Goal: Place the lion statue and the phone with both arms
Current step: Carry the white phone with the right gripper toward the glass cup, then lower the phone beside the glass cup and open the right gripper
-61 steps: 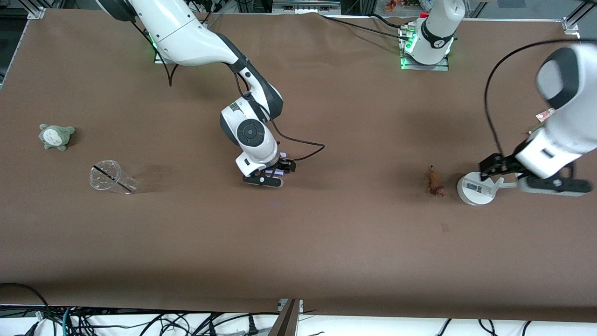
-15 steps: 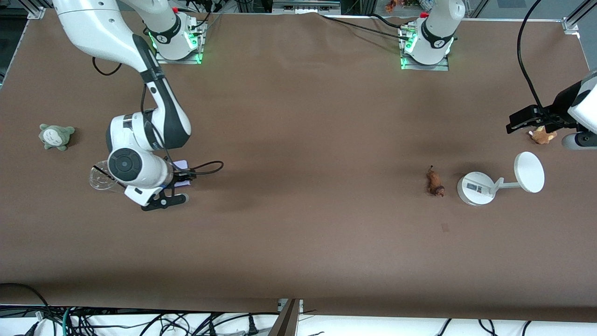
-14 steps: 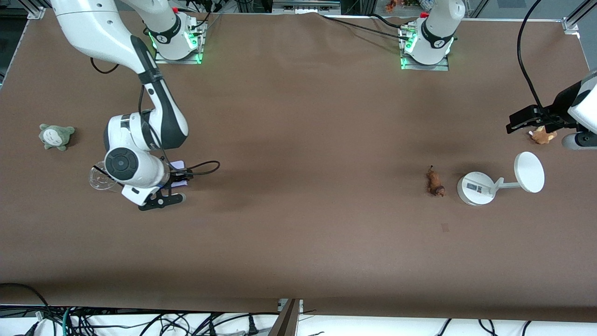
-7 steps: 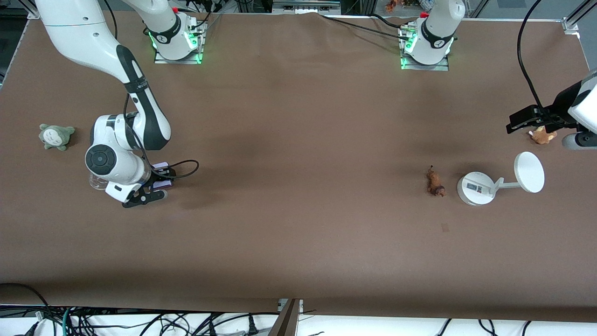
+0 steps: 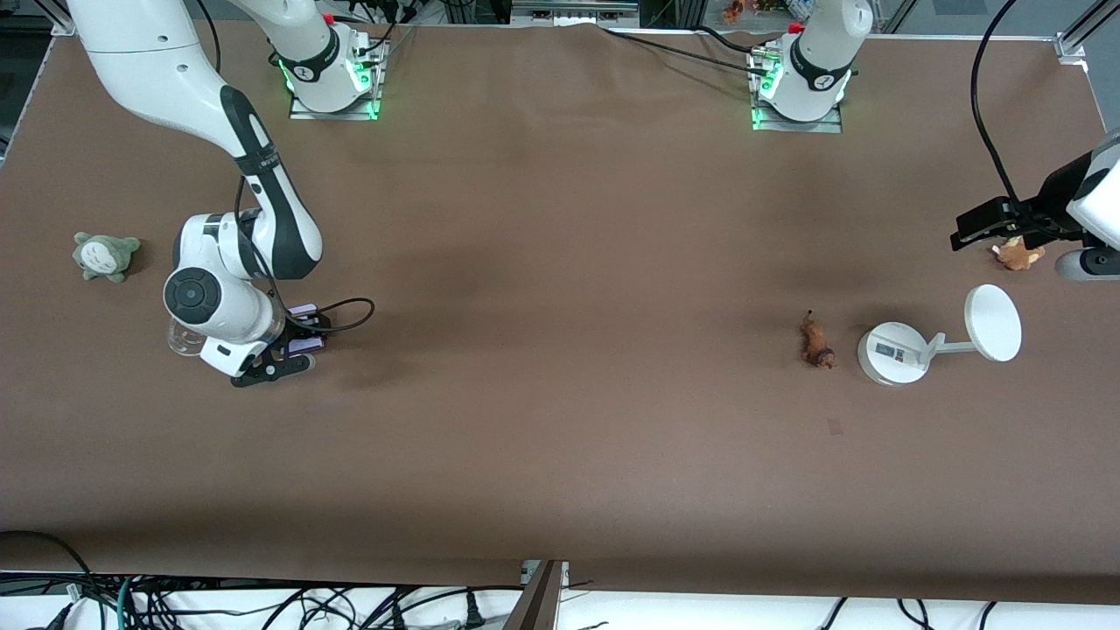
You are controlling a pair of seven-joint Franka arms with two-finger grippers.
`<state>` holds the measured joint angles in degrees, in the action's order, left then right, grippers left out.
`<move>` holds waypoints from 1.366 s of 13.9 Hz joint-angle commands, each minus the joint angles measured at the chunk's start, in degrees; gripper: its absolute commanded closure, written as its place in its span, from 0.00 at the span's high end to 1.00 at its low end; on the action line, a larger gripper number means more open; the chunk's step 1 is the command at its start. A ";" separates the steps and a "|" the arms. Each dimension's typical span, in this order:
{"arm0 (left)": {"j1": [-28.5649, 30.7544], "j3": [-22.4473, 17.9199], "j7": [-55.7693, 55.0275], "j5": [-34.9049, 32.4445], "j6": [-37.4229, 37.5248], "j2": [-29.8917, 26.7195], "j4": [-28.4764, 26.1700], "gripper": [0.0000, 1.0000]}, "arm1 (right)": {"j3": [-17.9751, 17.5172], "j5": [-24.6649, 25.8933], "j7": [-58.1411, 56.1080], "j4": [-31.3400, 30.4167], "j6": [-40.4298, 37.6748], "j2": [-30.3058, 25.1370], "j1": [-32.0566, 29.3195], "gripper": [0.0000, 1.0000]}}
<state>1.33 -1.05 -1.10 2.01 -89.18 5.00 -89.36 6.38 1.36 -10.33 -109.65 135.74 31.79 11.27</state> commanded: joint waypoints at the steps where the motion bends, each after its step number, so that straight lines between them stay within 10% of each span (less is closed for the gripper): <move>1: 0.43 0.44 0.22 -1.13 0.59 0.81 1.73 1.00 | -0.40 -0.40 -1.80 -1.62 1.98 -0.59 -1.08 0.32; 7: 0.43 0.44 0.22 -1.13 0.59 0.81 1.65 1.00 | -0.40 -0.40 -3.64 -1.62 3.13 0.37 -2.22 0.34; 11: 0.43 0.35 0.22 -1.13 0.59 0.81 1.73 1.00 | -0.40 -0.40 -3.64 -1.53 3.13 0.37 -2.22 0.73; 19: 0.43 0.44 0.22 -1.13 0.59 0.81 1.73 1.00 | -0.40 -0.40 -3.82 -1.44 3.13 0.37 -2.22 0.77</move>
<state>1.37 -1.06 -1.10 2.01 -89.18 5.00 -89.36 6.38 1.36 -12.61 -110.26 138.25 33.09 9.63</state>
